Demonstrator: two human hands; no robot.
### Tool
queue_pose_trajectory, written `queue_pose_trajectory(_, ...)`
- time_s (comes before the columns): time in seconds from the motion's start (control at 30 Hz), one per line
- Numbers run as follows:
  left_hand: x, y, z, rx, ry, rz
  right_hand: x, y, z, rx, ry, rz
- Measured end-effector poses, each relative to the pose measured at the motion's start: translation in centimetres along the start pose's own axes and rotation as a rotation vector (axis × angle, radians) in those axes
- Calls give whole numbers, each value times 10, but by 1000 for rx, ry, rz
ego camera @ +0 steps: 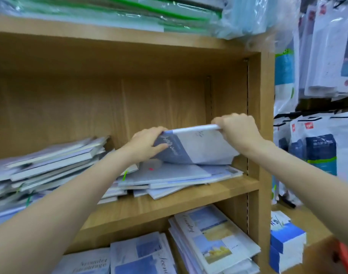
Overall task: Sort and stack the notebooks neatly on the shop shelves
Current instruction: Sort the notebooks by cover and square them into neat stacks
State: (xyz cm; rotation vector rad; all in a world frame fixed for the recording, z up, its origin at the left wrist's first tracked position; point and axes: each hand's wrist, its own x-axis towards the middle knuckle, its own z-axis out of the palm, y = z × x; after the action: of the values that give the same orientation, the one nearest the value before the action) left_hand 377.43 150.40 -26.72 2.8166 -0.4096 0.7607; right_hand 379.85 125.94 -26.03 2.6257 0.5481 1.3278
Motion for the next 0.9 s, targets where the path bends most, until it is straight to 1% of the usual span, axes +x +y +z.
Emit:
queue_pose_trajectory(0.07, -11, -1, -11, 24, 220, -47, 9, -6, -36, 51, 88, -57)
queue_pose_trajectory(0.1, -19, 1, -13, -9, 301, -90, 4, -11, -47, 73, 94, -82)
queue_pose_trajectory(0.17, -46, 12, -9, -96, 364, -223, -21, -24, -64, 96, 44, -102)
queue_pose_trajectory(0.23, -80, 33, 4, -275, 406, -431, -59, -37, -68, 118, -49, -119)
queue_pose_trajectory(0.27, -96, 43, 10, -446, 427, -528, -76, -45, -67, 149, -112, -139)
queue_pose_trajectory(0.3, -110, 53, 16, -713, 425, -608, -91, -53, -66, 201, -169, -162)
queue_pose_trajectory(0.33, -122, 63, 18, -1047, 380, -662, -105, -61, -64, 265, -211, -183)
queue_pose_trajectory(0.37, -130, 71, 21, -1350, 292, -704, -117, -70, -62, 328, -249, -219)
queue_pose_trajectory(0.4, -138, 78, 24, -1555, 204, -722, -128, -78, -57, 387, -295, -260)
queue_pose_trajectory(0.43, -145, 83, 27, -1588, 148, -726, -139, -84, -53, 454, -356, -295)
queue_pose_trajectory(0.47, -151, 86, 30, -1530, 123, -739, -149, -88, -47, 556, -417, -292)
queue_pose_trajectory(0.5, -156, 88, 34, -1444, 111, -757, -157, -88, -44, 699, -469, -245)
queue_pose_trajectory(0.57, -165, 87, 34, -1351, 99, -772, -167, -81, -36, 926, -507, -75)
queue_pose_trajectory(0.63, -175, 81, 28, -1352, 102, -778, -174, -72, -29, 1006, -566, 120)
queue_pose_trajectory(0.67, -184, 79, 22, -1358, 94, -761, -177, -69, -24, 1077, -625, 234)
queue_pose_trajectory(0.7, -195, 78, 18, -1340, 67, -723, -181, -68, -19, 1157, -689, 340)
queue_pose_trajectory(0.77, -226, 74, 12, -1273, -30, -605, -189, -69, -10, 1293, -813, 477)
queue_pose_trajectory(0.83, -259, 62, 15, -1242, -137, -546, -202, -76, -1, 1507, -980, 523)
queue_pose_trajectory(0.87, -275, 53, 19, -1237, -195, -550, -213, -84, 3, 1552, -1064, 500)
queue_pose_trajectory(0.9, -291, 44, 26, -1236, -259, -576, -226, -94, 8, 1509, -1123, 471)
